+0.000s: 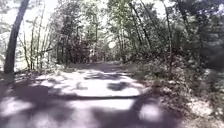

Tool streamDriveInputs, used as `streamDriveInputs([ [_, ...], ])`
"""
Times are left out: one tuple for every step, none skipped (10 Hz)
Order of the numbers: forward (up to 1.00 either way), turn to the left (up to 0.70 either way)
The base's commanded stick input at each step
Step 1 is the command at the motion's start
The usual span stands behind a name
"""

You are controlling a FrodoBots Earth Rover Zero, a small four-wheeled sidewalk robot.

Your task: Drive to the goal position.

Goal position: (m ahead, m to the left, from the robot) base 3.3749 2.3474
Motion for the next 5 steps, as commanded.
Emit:
streamDriveInputs([
  [0.45, 0.27],
  [0.45, 0.11],
  [0.45, 0.00],
  [0.45, 0.00],
  [0.45, 0.00],
])
